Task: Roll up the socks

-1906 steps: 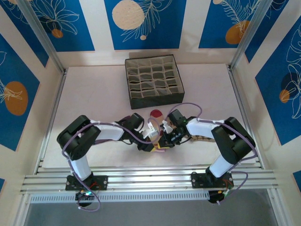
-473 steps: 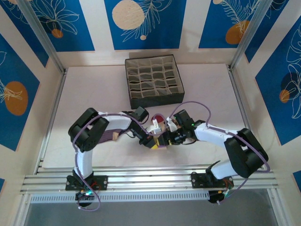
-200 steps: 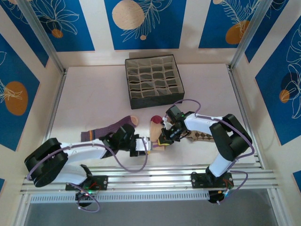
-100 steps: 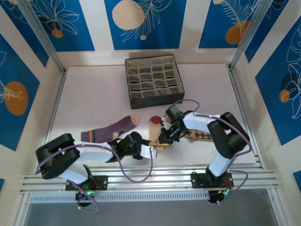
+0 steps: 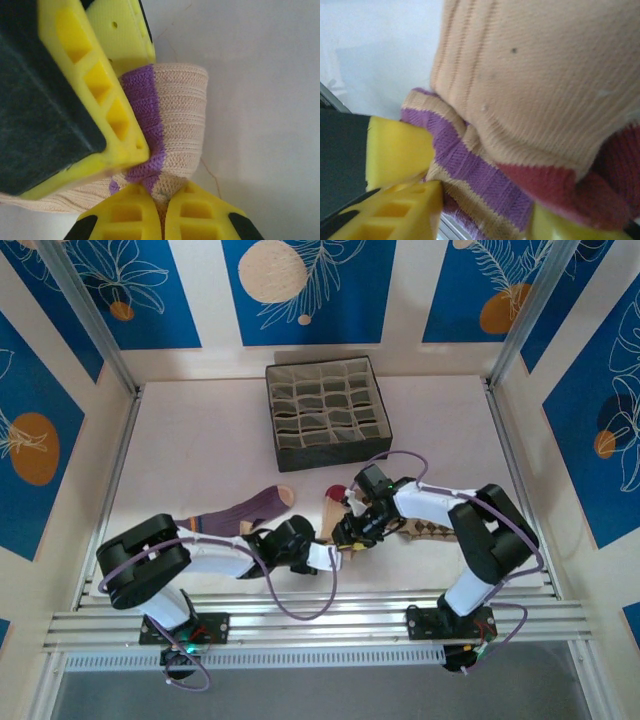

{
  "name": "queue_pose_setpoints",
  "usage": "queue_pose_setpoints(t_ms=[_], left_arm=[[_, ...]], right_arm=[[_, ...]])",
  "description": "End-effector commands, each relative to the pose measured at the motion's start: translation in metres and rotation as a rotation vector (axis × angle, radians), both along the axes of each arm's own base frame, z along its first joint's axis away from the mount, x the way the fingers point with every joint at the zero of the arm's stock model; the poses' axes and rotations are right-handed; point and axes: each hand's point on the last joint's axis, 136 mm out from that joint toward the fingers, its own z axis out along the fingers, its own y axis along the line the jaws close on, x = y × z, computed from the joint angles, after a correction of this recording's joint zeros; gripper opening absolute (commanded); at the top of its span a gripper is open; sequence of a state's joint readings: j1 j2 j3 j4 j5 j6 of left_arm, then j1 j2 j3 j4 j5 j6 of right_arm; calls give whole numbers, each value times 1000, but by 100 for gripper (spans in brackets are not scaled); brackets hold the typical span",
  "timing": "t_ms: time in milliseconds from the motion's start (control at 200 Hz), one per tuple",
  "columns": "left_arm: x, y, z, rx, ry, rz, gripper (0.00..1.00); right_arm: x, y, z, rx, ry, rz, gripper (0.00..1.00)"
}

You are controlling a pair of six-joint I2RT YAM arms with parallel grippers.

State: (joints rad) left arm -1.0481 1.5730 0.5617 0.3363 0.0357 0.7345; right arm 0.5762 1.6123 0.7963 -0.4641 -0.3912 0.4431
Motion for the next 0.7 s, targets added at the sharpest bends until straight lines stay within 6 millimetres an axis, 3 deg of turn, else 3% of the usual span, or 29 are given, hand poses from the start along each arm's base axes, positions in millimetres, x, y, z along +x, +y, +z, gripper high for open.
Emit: queue_pose_setpoints(t_ms=[0, 155, 370, 690], left_arm=[[-30, 17, -28, 101, 233, -19, 0], [-33, 19, -24, 110, 408, 22, 0], [-30, 17, -12, 49, 669, 82, 0], [-22, 13, -12, 11, 914, 140, 0]], right_arm=[[-10, -18, -11, -80, -10, -14, 51], [-4, -19, -1, -55, -81, -19, 52], [-9, -3, 7, 58, -109, 14, 51], [-17, 2, -5, 65, -74, 47, 43]])
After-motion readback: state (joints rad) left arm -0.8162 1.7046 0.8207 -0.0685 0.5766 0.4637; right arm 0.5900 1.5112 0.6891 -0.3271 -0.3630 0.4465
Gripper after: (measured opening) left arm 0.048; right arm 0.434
